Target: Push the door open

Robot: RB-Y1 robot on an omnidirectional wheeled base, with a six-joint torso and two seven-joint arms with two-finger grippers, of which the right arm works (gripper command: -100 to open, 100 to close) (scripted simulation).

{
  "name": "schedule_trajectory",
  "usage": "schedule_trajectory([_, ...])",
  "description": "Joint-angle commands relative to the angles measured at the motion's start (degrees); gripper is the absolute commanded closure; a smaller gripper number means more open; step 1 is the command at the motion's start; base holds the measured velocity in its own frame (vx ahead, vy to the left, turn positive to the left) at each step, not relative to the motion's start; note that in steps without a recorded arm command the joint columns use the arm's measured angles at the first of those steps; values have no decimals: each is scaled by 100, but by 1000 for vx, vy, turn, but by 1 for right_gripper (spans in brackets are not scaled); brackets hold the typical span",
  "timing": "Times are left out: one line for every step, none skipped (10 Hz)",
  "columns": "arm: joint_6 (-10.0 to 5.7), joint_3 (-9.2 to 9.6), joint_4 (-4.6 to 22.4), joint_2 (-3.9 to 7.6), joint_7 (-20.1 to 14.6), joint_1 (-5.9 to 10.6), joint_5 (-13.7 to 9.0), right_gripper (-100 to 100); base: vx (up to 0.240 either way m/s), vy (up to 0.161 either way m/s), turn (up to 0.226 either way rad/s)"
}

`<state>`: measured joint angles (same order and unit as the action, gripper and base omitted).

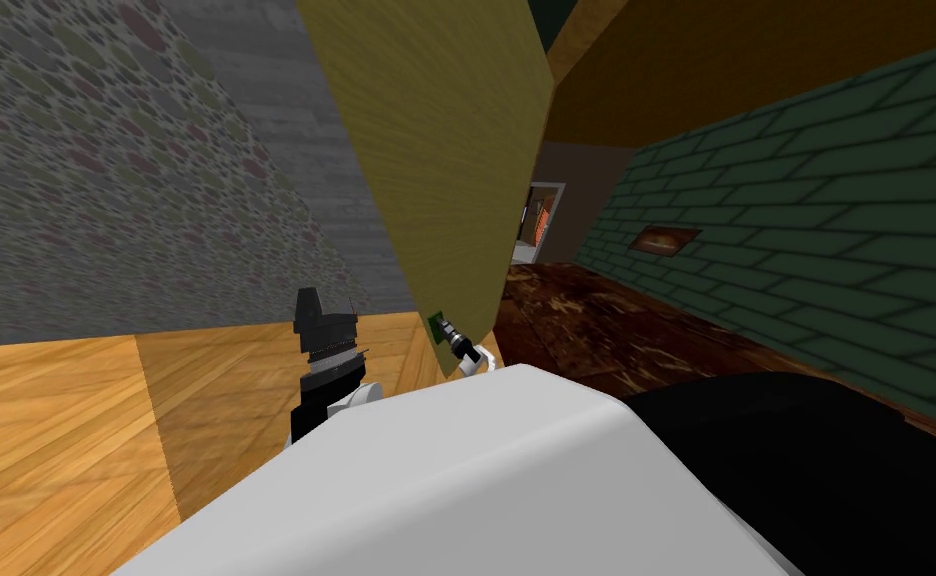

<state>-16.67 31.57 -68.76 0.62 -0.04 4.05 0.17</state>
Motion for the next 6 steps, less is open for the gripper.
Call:
schedule_trajectory([-41,-173,143,54,-4,140,-39,100,82,147,-54])
schedule_trajectory([-43,-252,154,73,4,153,-54,100,96,196,-69])
schedule_trajectory([-45,-334,164,75,12,166,-69,100,115,226,-96])
schedule_trajectory([-46,-415,175,62,19,180,-85,100,111,225,-89])
schedule_trajectory([-48,-494,185,32,27,193,-100,100,85,202,-95])
schedule_trajectory([-49,-568,195,-11,34,205,-114,100,95,209,-83])
